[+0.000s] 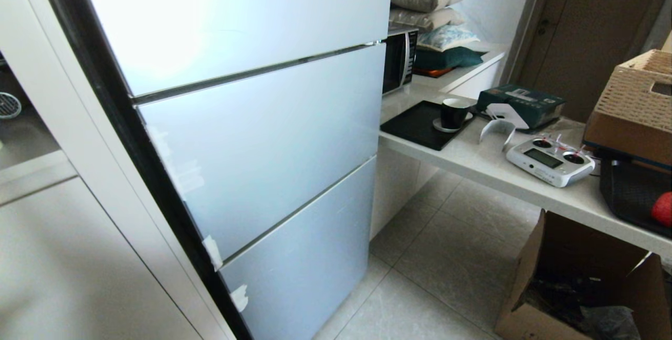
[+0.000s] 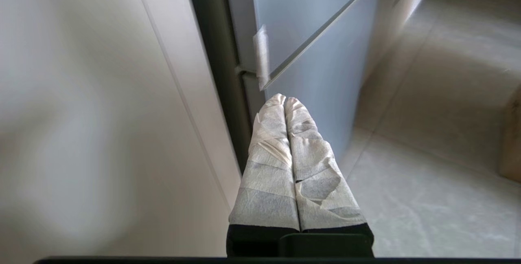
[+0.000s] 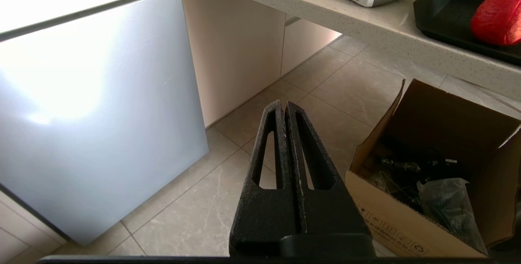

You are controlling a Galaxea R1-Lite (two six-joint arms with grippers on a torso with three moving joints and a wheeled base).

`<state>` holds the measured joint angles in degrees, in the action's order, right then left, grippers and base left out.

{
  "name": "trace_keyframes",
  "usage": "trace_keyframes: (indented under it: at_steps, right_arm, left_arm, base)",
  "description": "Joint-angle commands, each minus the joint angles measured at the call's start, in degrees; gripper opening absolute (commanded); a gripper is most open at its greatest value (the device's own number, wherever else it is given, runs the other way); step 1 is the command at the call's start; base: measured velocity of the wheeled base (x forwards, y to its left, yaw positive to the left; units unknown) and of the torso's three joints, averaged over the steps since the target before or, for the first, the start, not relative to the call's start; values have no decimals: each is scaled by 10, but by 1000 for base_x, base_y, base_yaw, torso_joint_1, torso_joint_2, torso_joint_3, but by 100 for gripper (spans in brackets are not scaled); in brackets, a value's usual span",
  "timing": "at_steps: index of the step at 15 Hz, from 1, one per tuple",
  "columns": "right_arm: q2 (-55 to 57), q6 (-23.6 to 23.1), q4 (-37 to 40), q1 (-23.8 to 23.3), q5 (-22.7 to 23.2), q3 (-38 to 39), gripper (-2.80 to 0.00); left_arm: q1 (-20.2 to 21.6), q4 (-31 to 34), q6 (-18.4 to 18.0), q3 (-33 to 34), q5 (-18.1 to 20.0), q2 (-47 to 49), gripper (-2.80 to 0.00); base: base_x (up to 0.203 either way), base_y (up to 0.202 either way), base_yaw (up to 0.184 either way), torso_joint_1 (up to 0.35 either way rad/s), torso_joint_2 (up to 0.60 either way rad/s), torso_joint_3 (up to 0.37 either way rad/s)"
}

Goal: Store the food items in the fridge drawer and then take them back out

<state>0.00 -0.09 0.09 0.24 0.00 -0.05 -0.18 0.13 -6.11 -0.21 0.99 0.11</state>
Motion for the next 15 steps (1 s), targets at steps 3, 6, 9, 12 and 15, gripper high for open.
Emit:
trace_keyframes:
  at_steps: [3,6,9,12,15]
  right_arm:
    - [0,0,0,0,0,0,-280]
    - [0,0,0,0,0,0,-280]
    - [0,0,0,0,0,0,-280]
    - [1,0,0,0,0,0,-280]
    - [0,0,0,0,0,0,-280]
  left_arm:
    - [-1,-13,26,-92,9,34,-280]
    - [-2,-20,183,-171,26,177,-280]
    - [-5,-33,460,-263,69,317,-280]
    - [-6,-90,570,-285,110,432,-280]
    - [-7,-186,593,-283,119,549,-280]
  base:
    - [0,0,0,0,0,0]
    - [0,0,0,0,0,0]
    - [0,0,0,0,0,0]
    - [0,0,0,0,0,0]
    - [0,0,0,0,0,0]
